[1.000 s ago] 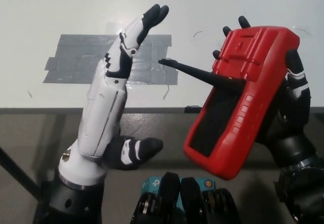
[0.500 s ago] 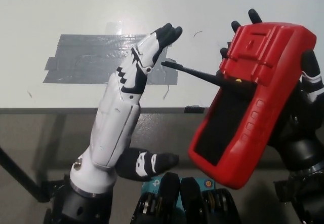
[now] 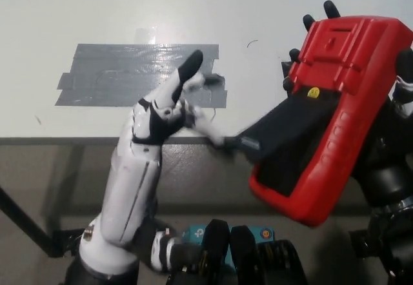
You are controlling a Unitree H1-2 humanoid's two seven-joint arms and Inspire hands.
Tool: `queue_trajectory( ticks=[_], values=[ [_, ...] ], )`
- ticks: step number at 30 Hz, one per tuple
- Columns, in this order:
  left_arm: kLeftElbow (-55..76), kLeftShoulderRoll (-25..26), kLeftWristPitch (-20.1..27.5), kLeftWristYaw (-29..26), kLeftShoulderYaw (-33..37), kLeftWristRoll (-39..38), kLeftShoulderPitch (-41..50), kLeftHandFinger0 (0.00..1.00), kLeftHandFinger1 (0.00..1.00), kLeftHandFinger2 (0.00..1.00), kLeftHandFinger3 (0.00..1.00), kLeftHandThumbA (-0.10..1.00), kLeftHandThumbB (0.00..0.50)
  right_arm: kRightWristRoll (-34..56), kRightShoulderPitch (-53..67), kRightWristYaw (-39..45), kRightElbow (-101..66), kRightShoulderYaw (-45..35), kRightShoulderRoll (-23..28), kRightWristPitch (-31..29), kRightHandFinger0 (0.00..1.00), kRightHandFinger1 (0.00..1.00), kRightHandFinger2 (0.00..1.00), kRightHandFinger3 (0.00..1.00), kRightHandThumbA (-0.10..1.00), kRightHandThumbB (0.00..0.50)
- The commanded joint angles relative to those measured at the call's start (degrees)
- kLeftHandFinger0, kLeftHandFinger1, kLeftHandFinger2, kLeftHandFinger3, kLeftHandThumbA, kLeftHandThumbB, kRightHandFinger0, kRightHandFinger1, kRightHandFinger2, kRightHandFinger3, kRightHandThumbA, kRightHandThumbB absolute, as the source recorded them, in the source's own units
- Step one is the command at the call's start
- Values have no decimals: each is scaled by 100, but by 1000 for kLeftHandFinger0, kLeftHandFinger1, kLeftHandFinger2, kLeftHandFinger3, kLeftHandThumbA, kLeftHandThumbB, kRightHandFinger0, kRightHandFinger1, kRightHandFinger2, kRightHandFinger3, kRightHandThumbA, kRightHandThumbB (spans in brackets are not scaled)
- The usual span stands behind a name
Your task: The robot first picks the multimeter with right hand and then unfolds the black stand on the back of it using left hand
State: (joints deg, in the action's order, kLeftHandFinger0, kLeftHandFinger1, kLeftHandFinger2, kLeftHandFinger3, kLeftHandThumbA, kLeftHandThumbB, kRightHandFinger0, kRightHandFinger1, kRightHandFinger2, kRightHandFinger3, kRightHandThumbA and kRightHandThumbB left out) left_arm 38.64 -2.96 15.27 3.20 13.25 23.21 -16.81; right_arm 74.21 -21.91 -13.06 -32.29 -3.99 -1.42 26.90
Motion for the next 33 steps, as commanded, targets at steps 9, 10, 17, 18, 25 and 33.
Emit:
queue_trajectory(
  ticks=[9, 10, 17, 18, 25, 33],
  values=[
    [131, -53, 267, 65, 194, -403, 25, 635, 0, 0, 1000, 1000, 321, 206, -342, -266, -9, -212, -143, -365, 0, 137, 564, 978, -100, 87],
    [92, -44, 351, 39, 180, -363, 23, 645, 0, 0, 1000, 1000, 302, 223, -341, -272, -6, -219, -145, -368, 0, 120, 544, 914, -100, 84],
    [14, -310, 969, -433, -255, 405, -103, 1000, 804, 863, 1000, 1000, 294, 199, -354, -280, 10, -222, -136, -357, 0, 76, 480, 675, -100, 93],
    [-23, -366, 1059, -501, -302, 476, -112, 1000, 826, 885, 1000, 1000, 302, 228, -353, -299, 11, -224, -144, -357, 0, 69, 476, 701, -100, 90],
    [-53, -366, 877, -114, -233, 882, -155, 1000, 1000, 1000, 1000, 1000, 340, 182, -334, -205, 51, -158, -171, -344, 0, 93, 535, 806, -100, 98],
    [-356, -267, 938, -11, -48, 1488, 28, 1000, 1000, 1000, 1000, 1000, 352, 123, -359, -278, -24, -113, -202, -327, 0, 63, 473, 799, -100, 109]
  ],
)
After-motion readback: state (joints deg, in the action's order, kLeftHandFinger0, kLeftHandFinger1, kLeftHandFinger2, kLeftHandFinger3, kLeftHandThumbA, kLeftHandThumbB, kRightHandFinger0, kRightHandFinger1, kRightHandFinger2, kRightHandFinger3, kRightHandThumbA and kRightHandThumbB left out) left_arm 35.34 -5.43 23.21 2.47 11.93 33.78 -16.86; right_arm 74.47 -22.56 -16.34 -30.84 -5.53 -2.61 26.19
